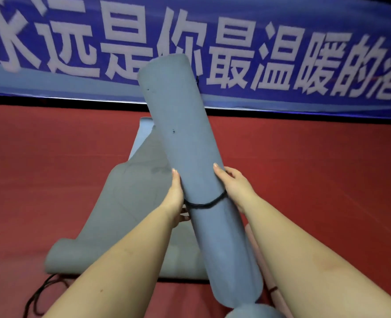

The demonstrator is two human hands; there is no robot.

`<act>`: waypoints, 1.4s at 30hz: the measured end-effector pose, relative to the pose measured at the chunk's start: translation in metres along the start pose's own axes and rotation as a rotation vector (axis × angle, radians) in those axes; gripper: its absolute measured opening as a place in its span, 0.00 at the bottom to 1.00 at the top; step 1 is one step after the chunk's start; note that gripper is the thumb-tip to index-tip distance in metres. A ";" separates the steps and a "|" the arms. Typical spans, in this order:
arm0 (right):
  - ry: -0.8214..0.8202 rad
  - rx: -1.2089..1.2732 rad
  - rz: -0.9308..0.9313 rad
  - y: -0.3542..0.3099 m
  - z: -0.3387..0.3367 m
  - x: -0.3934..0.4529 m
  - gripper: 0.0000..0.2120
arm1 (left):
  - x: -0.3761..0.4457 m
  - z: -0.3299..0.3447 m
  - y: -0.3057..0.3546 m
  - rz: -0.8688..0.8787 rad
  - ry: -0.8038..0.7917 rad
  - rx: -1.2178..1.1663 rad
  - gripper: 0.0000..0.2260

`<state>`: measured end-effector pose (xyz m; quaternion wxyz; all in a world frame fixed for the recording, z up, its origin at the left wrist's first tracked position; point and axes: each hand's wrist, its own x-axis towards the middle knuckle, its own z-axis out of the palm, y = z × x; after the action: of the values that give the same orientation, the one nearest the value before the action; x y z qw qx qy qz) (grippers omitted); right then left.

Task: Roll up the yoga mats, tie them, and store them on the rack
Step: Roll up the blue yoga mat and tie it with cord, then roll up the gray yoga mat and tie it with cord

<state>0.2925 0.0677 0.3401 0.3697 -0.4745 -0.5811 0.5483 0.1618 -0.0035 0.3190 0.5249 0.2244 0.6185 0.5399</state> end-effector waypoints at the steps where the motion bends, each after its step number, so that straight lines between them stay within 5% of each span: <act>1: 0.015 -0.002 0.023 0.010 -0.011 0.004 0.30 | 0.007 0.013 -0.008 -0.014 -0.009 0.005 0.38; 8: 0.166 -0.104 0.193 0.114 -0.084 0.024 0.28 | 0.052 0.086 -0.092 -0.173 -0.124 0.113 0.32; 13: 0.060 -0.208 0.377 0.192 -0.123 0.019 0.35 | 0.084 0.113 -0.169 -0.278 -0.196 0.183 0.30; 17: -0.006 -0.282 0.485 0.238 -0.145 0.006 0.22 | 0.096 0.124 -0.230 -0.405 -0.343 0.256 0.30; 24: 0.020 -0.353 0.580 0.324 -0.156 -0.015 0.40 | 0.096 0.132 -0.316 -0.519 -0.461 0.266 0.22; 29: 0.107 -0.499 0.553 0.339 -0.151 -0.016 0.43 | 0.113 0.139 -0.337 -0.509 -0.455 0.281 0.24; 34: 0.034 -0.786 0.574 0.342 -0.140 -0.020 0.38 | 0.130 0.121 -0.333 -0.537 -0.432 0.454 0.18; 37: 0.005 -0.854 0.589 0.336 -0.135 -0.017 0.36 | 0.130 0.114 -0.326 -0.530 -0.434 0.440 0.23; 42: -0.034 -0.969 0.512 0.297 -0.110 -0.001 0.33 | 0.115 0.091 -0.290 -0.380 -0.469 0.517 0.17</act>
<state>0.4412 0.0828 0.0603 -0.0458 -0.7078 -0.6389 0.2979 0.2867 0.0411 0.0227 0.6686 0.3479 0.6279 0.1940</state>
